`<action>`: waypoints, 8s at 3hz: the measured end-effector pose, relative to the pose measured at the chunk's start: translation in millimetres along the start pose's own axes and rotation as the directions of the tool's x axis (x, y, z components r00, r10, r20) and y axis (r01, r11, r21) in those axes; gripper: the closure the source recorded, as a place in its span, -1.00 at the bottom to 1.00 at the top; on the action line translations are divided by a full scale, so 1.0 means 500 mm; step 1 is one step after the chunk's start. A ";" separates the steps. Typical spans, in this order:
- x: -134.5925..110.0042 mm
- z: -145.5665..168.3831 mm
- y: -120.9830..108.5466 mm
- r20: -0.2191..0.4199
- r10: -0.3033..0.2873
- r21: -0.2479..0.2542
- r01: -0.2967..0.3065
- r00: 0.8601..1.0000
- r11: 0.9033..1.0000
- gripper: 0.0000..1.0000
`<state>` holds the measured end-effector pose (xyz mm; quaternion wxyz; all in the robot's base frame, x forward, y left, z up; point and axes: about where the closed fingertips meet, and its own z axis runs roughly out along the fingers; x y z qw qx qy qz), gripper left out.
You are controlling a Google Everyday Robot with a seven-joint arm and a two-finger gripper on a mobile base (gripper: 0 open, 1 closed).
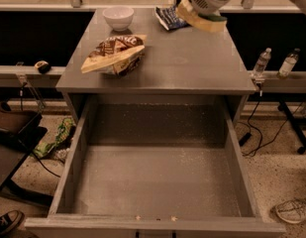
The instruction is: Pick sponge from top drawer and place on counter
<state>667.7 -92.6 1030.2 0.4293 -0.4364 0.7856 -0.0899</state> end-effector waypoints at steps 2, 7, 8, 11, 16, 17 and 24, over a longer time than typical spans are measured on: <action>-0.053 0.231 0.160 0.083 -0.011 -0.104 0.019 0.997 0.994 1.00; 0.072 0.353 0.205 -0.056 -0.213 -0.092 0.207 0.976 0.974 1.00; 0.089 0.375 0.177 -0.083 -0.239 -0.083 0.232 0.967 0.969 0.96; 0.089 0.375 0.177 -0.083 -0.239 -0.083 0.232 0.967 0.969 -0.57; 0.054 0.337 0.151 -0.080 -0.242 -0.074 0.237 0.967 0.969 0.00; -0.054 0.196 0.117 -0.042 -0.291 0.057 0.293 0.956 0.954 0.46; 0.038 -0.254 -0.170 -0.040 0.144 0.524 -0.102 0.989 0.846 -1.00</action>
Offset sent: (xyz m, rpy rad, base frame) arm 0.0485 0.1471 -0.1653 0.0848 0.0803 0.1845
